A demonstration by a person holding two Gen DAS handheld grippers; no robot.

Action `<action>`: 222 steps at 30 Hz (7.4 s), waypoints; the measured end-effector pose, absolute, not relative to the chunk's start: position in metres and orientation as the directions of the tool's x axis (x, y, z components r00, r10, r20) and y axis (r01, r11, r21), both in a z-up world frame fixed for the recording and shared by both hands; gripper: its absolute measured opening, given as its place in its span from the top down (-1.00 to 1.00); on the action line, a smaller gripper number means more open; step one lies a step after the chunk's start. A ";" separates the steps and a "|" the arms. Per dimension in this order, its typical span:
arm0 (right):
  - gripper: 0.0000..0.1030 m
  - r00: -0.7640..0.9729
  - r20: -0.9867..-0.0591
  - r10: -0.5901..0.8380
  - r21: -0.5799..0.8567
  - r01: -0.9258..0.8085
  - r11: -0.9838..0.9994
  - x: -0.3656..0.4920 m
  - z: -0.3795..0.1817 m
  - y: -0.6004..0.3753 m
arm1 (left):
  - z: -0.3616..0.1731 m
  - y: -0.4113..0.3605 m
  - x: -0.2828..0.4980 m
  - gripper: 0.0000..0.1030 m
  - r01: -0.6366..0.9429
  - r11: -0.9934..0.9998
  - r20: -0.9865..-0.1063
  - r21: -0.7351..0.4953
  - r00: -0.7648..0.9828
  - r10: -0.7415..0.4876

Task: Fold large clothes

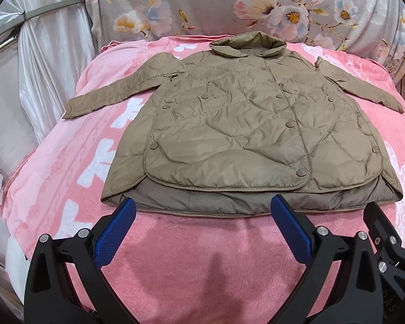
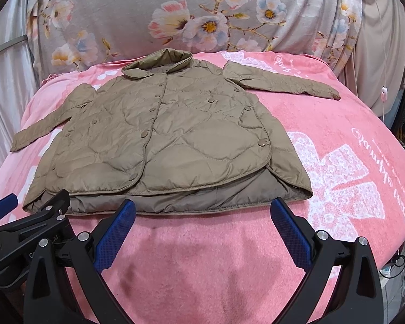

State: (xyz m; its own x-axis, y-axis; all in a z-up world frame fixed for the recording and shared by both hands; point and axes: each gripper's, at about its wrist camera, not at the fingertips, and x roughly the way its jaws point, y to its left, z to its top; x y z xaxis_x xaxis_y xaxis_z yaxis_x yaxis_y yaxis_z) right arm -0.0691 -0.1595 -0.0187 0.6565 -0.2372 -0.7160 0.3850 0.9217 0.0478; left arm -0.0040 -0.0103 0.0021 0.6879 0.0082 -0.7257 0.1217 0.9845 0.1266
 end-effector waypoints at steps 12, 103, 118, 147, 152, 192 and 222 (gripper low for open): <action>-0.90 0.660 -0.713 -0.238 0.049 0.385 0.922 -0.069 -0.017 -0.159 | 0.008 -0.008 -0.009 -0.89 0.121 0.986 -0.683 0.112 0.730 -0.012; 0.49 0.661 -0.713 -0.235 0.592 0.747 0.302 0.164 -0.100 -0.639 | -0.005 0.042 0.225 -0.90 -0.111 0.992 -0.712 0.059 0.692 0.120; 0.89 0.893 -0.446 0.066 0.426 0.146 0.893 0.254 0.057 -0.401 | -0.004 0.065 0.242 -0.79 -0.155 0.988 -0.718 -0.003 0.688 0.105; -0.07 0.701 -0.622 0.350 0.352 -0.150 0.924 0.232 0.007 -0.232 | -0.005 0.075 0.277 -0.83 0.007 0.876 -0.724 -0.483 0.560 -0.404; -0.07 0.740 -0.639 0.212 0.404 0.087 0.911 0.231 -0.005 -0.307 | -0.042 0.057 0.299 -0.82 -0.021 0.846 -0.769 -0.532 0.430 -0.473; 0.81 0.651 -0.752 0.107 0.207 0.079 0.975 0.291 -0.031 -0.242 | -0.030 -0.063 0.310 0.08 0.159 0.981 -0.804 -0.108 0.567 -0.181; 0.23 0.686 -0.724 0.073 0.159 0.063 0.985 0.211 -0.032 -0.219 | -0.009 0.158 0.280 -0.55 -0.138 0.916 -0.691 -0.376 0.701 -0.178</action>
State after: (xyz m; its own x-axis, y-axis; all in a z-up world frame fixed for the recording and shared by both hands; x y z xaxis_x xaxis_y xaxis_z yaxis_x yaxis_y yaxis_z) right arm 0.2113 -0.2190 -0.0317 0.6857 0.0726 -0.7242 0.0634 0.9853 0.1587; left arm 0.2804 0.1577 -0.0095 0.7011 -0.1776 -0.6906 -0.1380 0.9164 -0.3757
